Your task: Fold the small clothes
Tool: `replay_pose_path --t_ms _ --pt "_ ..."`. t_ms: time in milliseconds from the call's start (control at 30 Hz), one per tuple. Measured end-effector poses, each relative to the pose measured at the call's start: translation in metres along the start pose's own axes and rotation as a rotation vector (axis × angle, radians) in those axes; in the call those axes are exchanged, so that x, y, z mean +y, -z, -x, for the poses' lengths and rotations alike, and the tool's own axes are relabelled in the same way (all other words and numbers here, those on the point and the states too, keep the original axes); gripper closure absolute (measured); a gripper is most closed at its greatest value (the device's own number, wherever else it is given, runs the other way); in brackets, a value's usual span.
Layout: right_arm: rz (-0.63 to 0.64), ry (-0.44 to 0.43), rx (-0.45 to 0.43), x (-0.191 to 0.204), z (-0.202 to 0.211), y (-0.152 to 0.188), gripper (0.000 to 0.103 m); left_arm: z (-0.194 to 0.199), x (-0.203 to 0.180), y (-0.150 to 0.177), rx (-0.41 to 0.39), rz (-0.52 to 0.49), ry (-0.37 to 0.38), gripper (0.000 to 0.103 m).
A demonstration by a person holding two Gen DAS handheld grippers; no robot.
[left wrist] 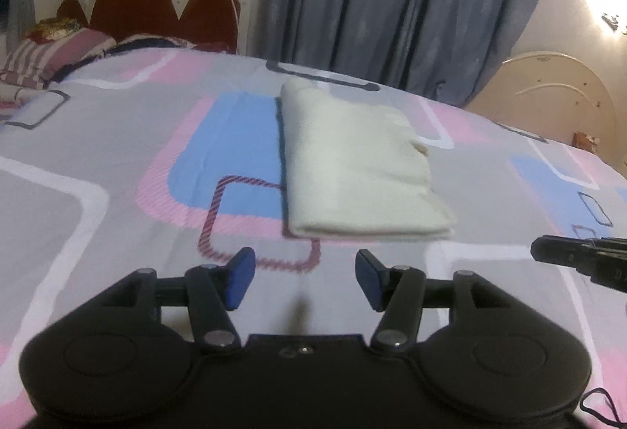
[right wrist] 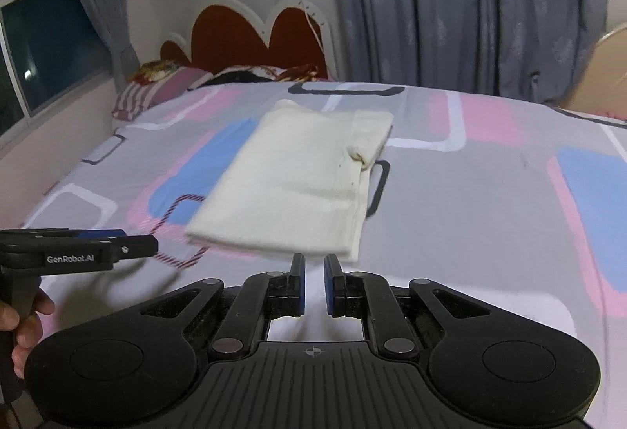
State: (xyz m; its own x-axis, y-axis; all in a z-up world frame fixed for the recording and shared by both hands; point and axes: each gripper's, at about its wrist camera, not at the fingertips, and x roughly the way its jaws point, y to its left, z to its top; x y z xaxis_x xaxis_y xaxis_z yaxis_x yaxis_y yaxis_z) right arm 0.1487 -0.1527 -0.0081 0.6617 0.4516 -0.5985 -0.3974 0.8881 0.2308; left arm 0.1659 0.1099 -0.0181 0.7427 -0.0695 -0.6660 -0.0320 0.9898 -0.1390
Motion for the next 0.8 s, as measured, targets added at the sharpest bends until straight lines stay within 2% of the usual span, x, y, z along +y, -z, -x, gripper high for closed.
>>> replay_pose_path --t_ms 267,333,400,433,467,500,533,567,600,667,700,733,767,800 --pt "-0.017 0.001 -0.05 0.036 0.076 0.023 0.092 0.07 -0.026 0.027 -0.066 -0.055 0.031 0.047" --pt "-0.018 0.01 -0.059 0.044 0.09 0.029 0.092 0.084 -0.032 0.032 -0.084 -0.06 0.023 0.028" --pt "-0.016 0.043 -0.065 0.051 0.101 0.036 0.091 0.097 -0.036 0.035 -0.123 -0.064 -0.006 0.027" --pt "-0.015 0.067 -0.065 0.053 0.103 0.038 0.07 0.101 -0.037 0.035 -0.131 -0.071 -0.001 0.027" --pt "-0.015 0.09 -0.074 0.054 0.107 0.041 0.035 0.105 -0.037 0.035 -0.138 -0.071 0.012 0.029" --pt "-0.011 0.099 -0.098 0.054 0.111 0.045 0.027 0.108 -0.037 0.035 -0.148 -0.072 0.022 0.04" --pt "-0.006 0.103 -0.108 0.055 0.114 0.047 0.025 0.111 -0.038 0.034 -0.156 -0.089 0.023 0.088" --pt "-0.006 0.104 -0.103 0.055 0.115 0.048 0.025 0.11 -0.039 0.031 -0.132 -0.107 0.014 0.101" --pt "-0.008 0.098 -0.106 0.057 0.117 0.048 0.025 0.112 -0.039 0.03 -0.133 -0.098 0.016 0.095" --pt "-0.002 0.099 -0.122 0.058 0.122 0.048 0.025 0.12 -0.039 0.029 -0.163 -0.092 0.005 0.093" --pt "0.0 0.1 -0.138 0.06 0.125 0.046 0.025 0.124 -0.04 0.029 -0.182 -0.091 -0.001 0.073" --pt "0.001 0.101 -0.15 0.06 0.126 0.044 0.025 0.128 -0.041 0.028 -0.199 -0.08 -0.013 0.026" --pt "0.0 0.105 -0.163 0.06 0.129 0.042 0.025 0.134 -0.042 0.028 -0.228 -0.065 -0.035 0.002" --pt "0.0 0.113 -0.18 0.061 0.133 0.04 0.025 0.142 -0.043 0.029 -0.285 -0.056 -0.063 0.0"
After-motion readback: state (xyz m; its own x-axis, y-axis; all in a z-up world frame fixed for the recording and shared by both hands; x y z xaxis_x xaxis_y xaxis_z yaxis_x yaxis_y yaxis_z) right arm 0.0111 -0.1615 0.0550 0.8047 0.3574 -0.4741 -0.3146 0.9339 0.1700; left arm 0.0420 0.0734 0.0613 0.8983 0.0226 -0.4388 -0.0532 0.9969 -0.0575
